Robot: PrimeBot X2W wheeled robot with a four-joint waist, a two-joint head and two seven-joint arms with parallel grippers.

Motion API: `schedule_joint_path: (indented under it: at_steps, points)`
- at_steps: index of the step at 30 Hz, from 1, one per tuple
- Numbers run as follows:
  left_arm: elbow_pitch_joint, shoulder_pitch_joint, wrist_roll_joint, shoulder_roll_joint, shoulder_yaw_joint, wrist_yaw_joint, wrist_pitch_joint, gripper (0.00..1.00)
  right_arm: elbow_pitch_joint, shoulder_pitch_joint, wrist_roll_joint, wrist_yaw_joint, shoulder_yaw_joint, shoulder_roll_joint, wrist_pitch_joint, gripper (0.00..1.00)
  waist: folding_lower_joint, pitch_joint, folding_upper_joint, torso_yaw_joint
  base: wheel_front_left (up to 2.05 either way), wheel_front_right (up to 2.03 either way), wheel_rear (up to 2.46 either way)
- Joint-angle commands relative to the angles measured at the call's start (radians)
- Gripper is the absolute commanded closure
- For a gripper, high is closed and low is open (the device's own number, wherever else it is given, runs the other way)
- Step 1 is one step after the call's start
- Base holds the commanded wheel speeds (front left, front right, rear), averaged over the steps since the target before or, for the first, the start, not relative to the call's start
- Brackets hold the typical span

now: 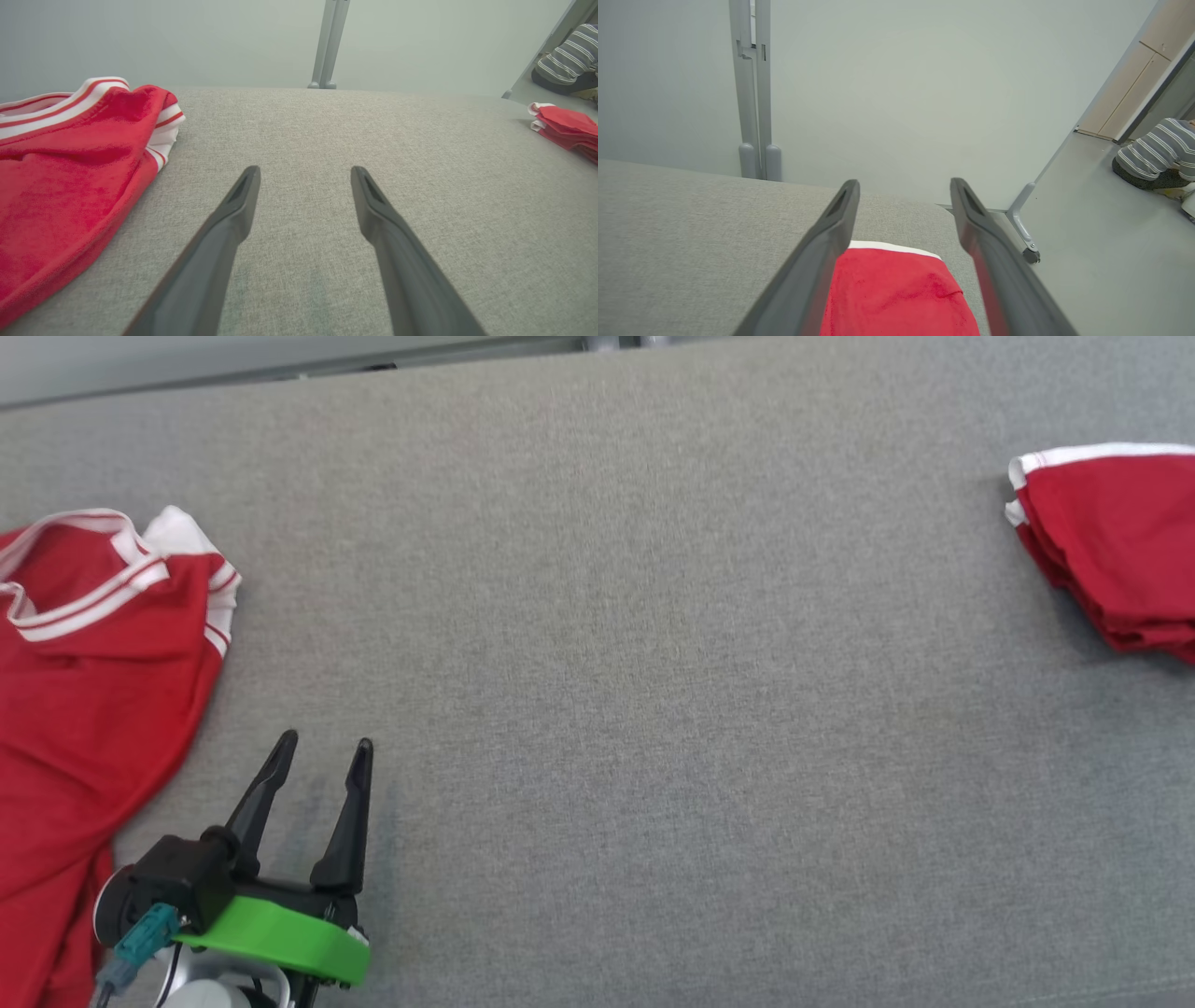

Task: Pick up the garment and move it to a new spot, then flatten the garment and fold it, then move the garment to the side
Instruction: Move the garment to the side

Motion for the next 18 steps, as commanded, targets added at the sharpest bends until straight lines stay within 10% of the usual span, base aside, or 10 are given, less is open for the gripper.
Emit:
schedule_joint_path:
  at_steps: [1, 18]
  points:
    - [0.006, 0.022, -0.013, -0.005, 0.008, 0.005, -0.008, 0.0, -0.023, 0.049, 0.013, -0.001, 0.006, 0.023, -0.011, 0.0, 0.0, -0.087, 0.0072, 0.016, 0.0, 0.0, 0.0]
    - [0.117, 0.066, 0.014, -0.039, 0.026, -0.024, -0.039, 0.0, -0.234, 0.584, -0.137, -0.001, -0.02, 0.404, -0.201, 0.0, 0.0, -0.242, 0.0072, 0.139, 0.0, 0.0, 0.0]
